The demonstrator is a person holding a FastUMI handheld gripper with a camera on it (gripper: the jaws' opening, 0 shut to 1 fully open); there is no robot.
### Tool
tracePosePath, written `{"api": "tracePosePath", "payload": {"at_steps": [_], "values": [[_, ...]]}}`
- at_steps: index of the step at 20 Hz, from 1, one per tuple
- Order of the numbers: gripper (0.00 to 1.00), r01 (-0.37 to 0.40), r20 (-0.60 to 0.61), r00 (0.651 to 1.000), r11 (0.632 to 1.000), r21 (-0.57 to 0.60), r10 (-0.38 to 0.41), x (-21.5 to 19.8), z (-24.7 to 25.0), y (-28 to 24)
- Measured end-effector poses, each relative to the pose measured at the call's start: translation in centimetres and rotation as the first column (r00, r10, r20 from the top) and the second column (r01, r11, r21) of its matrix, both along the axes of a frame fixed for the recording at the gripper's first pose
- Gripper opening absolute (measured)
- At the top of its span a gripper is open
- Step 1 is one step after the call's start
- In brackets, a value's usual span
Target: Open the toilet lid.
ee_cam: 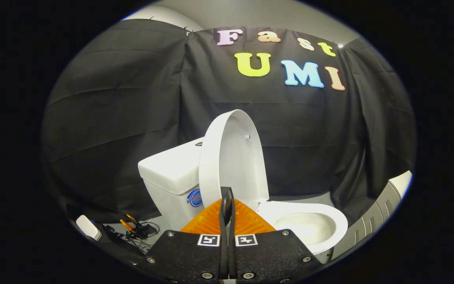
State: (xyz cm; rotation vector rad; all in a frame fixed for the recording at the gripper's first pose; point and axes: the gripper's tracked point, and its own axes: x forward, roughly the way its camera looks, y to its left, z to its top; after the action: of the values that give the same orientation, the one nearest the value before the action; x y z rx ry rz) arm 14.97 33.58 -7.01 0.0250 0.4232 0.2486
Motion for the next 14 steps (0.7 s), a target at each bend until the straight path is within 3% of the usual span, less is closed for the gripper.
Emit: {"api": "tracePosePath", "payload": {"at_steps": [8, 10, 12, 14], "values": [[0.00, -0.021, 0.003, 1.000, 1.000, -0.009, 0.021, 0.3, 0.2, 0.7], [0.03, -0.067, 0.009, 0.998, 0.997, 0.029, 0.067, 0.2, 0.4, 1.4], [0.27, -0.118, 0.013, 0.993, 0.990, 0.070, 0.118, 0.1, 0.6, 1.9], [0.54, -0.121, 0.057, 0.992, 0.989, 0.084, 0.116, -0.5, 2.4, 0.6]]}}
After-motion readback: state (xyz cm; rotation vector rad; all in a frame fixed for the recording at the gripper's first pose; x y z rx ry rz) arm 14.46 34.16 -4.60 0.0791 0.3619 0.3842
